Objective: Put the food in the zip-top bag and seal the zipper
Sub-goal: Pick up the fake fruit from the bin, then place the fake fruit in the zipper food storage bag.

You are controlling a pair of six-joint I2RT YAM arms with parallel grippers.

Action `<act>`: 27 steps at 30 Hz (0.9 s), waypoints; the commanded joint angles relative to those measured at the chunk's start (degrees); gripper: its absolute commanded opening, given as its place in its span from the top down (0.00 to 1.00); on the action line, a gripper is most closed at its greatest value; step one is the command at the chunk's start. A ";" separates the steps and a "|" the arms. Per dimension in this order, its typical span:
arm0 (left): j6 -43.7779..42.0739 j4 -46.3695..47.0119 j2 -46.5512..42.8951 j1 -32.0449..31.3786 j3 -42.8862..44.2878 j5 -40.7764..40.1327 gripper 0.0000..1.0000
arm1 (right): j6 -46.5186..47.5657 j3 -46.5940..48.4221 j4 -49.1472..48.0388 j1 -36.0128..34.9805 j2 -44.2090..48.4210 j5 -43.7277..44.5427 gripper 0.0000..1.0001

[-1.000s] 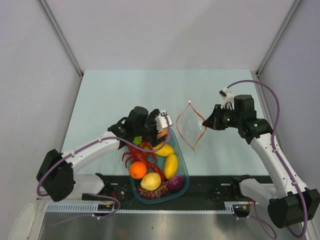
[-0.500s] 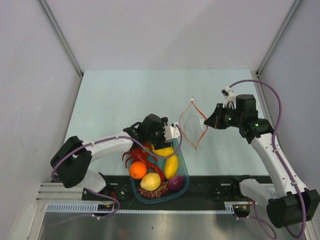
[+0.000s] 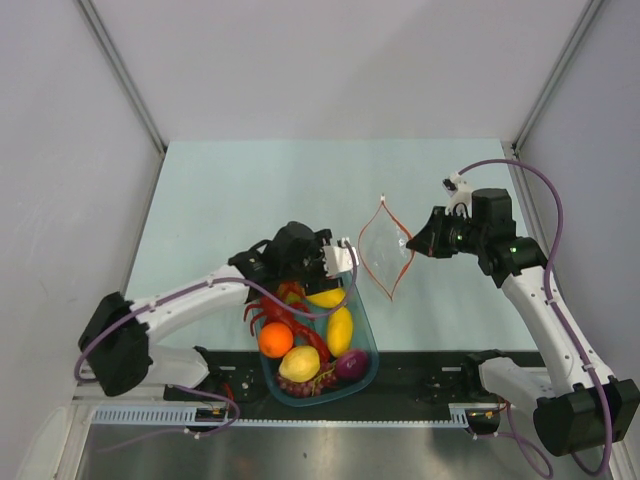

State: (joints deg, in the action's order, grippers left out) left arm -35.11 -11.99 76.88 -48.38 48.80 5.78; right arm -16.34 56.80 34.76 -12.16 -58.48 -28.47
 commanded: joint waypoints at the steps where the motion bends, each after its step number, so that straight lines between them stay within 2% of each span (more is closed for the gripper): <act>1: 8.03 -3.74 -9.63 -0.22 8.15 7.92 0.65 | -1.15 1.65 -2.68 -0.84 0.65 -2.03 1.00; 6: 16.19 -4.10 -11.06 -0.57 18.51 13.29 0.65 | -1.41 1.65 -3.65 -1.54 -0.32 -2.91 1.00; 11: 18.59 -3.93 -2.54 -2.24 27.04 15.66 0.64 | -2.21 1.39 -5.49 -2.43 -0.85 -3.44 1.00; 14: 16.84 -2.34 -0.17 -4.43 27.23 16.80 0.64 | -2.47 1.56 -5.85 -2.43 -0.76 -3.44 1.00; 17: 11.31 -4.34 3.61 -6.63 27.84 14.45 0.63 | -2.47 1.48 -6.20 -2.43 -0.50 -4.22 1.00; 21: 6.82 -10.77 10.12 -6.73 31.71 10.84 0.51 | -2.03 1.65 -5.85 -1.73 0.38 -5.98 1.00; 24: 4.97 -11.13 10.66 -6.73 31.71 7.58 0.44 | -1.59 2.09 -5.67 -1.55 1.26 -8.09 1.00; 27: 4.09 -12.44 10.13 -6.73 31.80 6.27 0.41 | -1.07 2.97 -5.76 -1.55 1.44 -12.21 1.00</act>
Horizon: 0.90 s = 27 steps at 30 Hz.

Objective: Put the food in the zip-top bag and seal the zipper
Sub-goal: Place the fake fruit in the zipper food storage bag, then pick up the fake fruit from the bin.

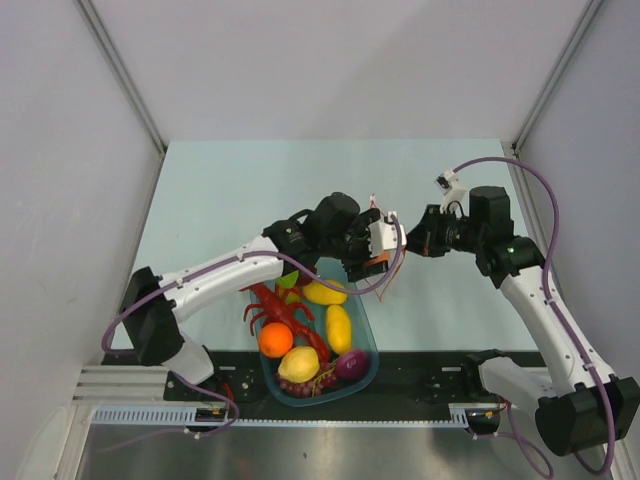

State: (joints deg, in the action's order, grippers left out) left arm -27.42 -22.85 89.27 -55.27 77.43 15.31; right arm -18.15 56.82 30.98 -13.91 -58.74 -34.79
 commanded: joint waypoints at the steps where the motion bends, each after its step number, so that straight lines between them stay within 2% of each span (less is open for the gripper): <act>1: -3.78 -2.54 -2.35 0.24 3.52 -3.18 0.40 | 0.92 3.64 -1.98 0.20 1.53 -7.21 1.00; 2: -4.04 -4.72 -2.26 0.33 4.04 -3.36 0.39 | 1.19 4.17 -1.98 0.29 1.26 -10.45 1.00; 5: -4.04 -7.98 -3.14 0.42 4.31 -3.62 0.20 | 1.89 6.36 -0.67 0.73 -0.32 -16.60 1.00; 6: -4.05 -8.43 -3.66 0.60 4.14 -3.80 0.08 | 1.98 6.99 0.56 1.08 -0.84 -17.76 1.00; 7: -3.96 -9.13 -4.97 0.77 3.87 -3.45 0.01 | 1.81 7.60 1.09 1.60 -1.55 -19.77 1.00; 13: -2.47 -15.02 -8.32 3.23 5.54 0.50 0.00 | -2.23 7.70 0.22 3.89 -2.96 -27.52 1.00; 18: 4.38 -11.35 -14.90 7.45 4.49 11.31 0.00 | -2.68 4.01 -0.66 4.94 -5.76 -24.55 1.00; 22: 7.29 -5.55 -18.43 10.17 -2.97 7.99 0.03 | -3.47 1.98 -1.98 5.91 -7.44 -20.24 1.00; 27: 13.79 -2.11 -20.02 17.12 -12.82 5.35 0.10 | -2.42 1.02 -1.19 6.00 -7.44 -14.88 1.00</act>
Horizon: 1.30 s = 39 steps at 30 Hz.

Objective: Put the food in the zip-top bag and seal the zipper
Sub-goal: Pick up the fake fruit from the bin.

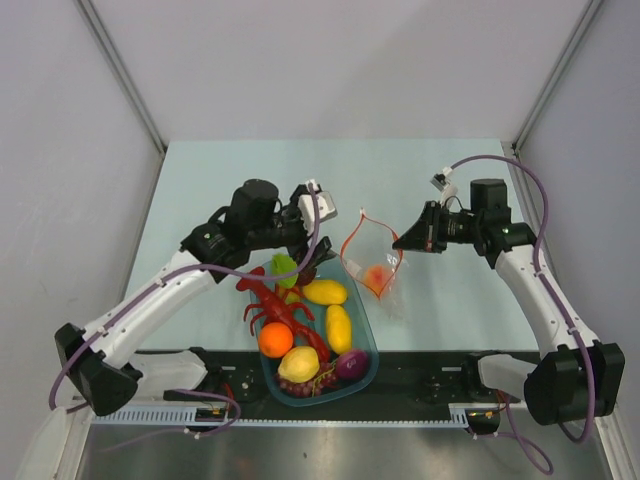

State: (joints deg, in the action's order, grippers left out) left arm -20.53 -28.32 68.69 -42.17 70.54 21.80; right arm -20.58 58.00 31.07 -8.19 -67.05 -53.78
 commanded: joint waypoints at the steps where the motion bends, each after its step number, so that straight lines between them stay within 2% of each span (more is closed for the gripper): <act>1: 7.26 3.27 0.66 4.12 -6.73 -3.41 0.11 | 0.19 -0.43 -1.36 0.28 1.13 4.73 1.00; 3: 7.79 2.92 0.40 4.20 -8.84 -3.09 0.11 | 0.71 -1.04 -1.19 0.19 1.57 5.17 1.00; 4: 6.83 1.09 -0.39 4.38 -9.45 1.09 0.10 | 1.15 -1.04 -1.01 0.27 1.74 5.00 1.00; 7: 0.95 -4.35 -3.72 4.55 -12.00 7.19 0.04 | 3.44 -0.61 0.83 0.28 2.36 5.70 1.00; 8: -2.81 -6.64 -6.61 4.64 -12.44 11.73 0.00 | 4.31 -0.60 1.53 0.28 2.97 5.88 1.00; 11: -11.15 -16.92 -11.62 4.64 -11.75 17.47 0.00 | 5.72 -0.69 2.67 0.27 3.85 6.23 1.00; 13: -18.00 -25.85 -13.22 4.64 -10.35 19.15 0.00 | 6.34 -0.69 3.12 0.19 3.85 6.23 1.00; 16: -23.22 -35.53 -14.81 4.56 -9.46 19.77 0.00 | 6.95 -0.69 3.47 0.19 3.77 6.32 1.00; 19: -29.72 -41.01 -15.95 3.68 -10.59 18.72 0.00 | 7.31 -0.69 3.56 -0.16 3.59 6.32 1.00; 21: -29.22 -39.98 -17.09 1.75 -12.00 14.18 0.00 | 7.48 -0.87 3.30 -0.51 3.50 6.32 1.00; 25: -25.36 -31.82 -20.08 -6.75 -18.05 4.06 0.00 | 7.04 -1.04 2.51 -0.87 3.59 6.85 1.00; 28: -24.82 -29.00 -19.82 -9.24 -20.70 0.45 0.00 | 7.57 -0.87 2.51 -1.04 3.94 7.11 1.00; 39: -28.77 -26.09 -19.73 -11.00 -28.27 -2.90 0.00 | 9.33 0.01 4.53 -0.96 4.64 8.16 1.00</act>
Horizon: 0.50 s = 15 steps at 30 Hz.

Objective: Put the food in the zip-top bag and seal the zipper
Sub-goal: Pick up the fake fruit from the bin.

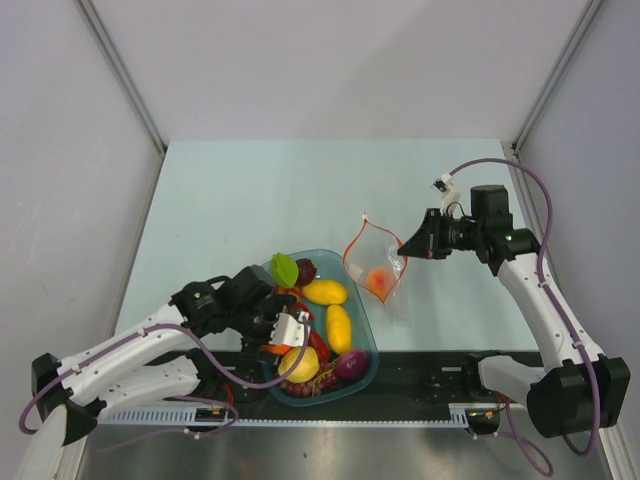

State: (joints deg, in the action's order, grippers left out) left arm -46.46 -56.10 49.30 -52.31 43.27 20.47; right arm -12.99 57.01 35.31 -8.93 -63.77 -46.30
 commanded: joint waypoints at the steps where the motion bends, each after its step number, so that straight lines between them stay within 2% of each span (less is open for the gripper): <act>1: -2.76 1.52 -0.26 -0.95 -1.16 -1.57 0.00 | 1.66 0.82 0.37 -0.21 1.37 0.69 1.00; 3: -2.85 1.43 0.09 -0.95 -1.08 -1.75 0.03 | 1.57 0.64 0.20 -0.21 1.45 0.69 1.00; 5: -2.50 1.43 0.01 -0.95 0.06 -1.75 0.12 | 1.57 0.64 0.11 -0.21 1.45 0.69 1.00; 6: -2.50 0.82 -0.17 -1.03 0.76 -1.57 0.17 | 1.66 0.64 0.28 -0.21 1.45 0.69 1.00; 7: -2.24 0.38 -0.17 -0.95 2.86 -1.22 0.29 | 1.66 0.64 0.37 -0.21 1.45 0.60 1.00; 10: -1.54 -2.00 -0.52 -0.95 9.35 1.15 0.45 | 2.01 0.91 0.81 -0.30 1.45 0.43 1.00; 13: 1.80 0.10 1.14 -0.95 16.55 3.26 0.48 | 2.01 1.08 0.99 -0.39 1.28 0.34 1.00; 15: 6.43 5.54 3.60 -0.95 20.00 3.61 0.50 | 1.75 1.17 0.81 -0.47 1.28 0.25 1.00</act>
State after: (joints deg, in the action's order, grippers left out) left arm -46.59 -58.41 50.09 -52.99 54.52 20.56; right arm -11.88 57.01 36.21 -8.95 -63.61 -45.87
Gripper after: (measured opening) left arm 0.706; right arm 0.010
